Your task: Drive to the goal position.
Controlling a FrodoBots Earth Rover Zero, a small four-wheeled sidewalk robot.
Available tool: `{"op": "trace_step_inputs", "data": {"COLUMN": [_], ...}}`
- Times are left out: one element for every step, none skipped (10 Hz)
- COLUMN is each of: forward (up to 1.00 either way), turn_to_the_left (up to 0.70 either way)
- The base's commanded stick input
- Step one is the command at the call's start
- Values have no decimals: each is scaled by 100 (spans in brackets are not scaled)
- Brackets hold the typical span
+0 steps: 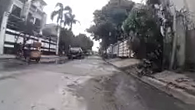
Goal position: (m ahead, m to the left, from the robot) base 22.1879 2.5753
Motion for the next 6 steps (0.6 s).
{"op": "trace_step_inputs", "data": {"forward": [70,70,70,70,70,70], "turn_to_the_left": [0,0,0,0,0,-8]}}
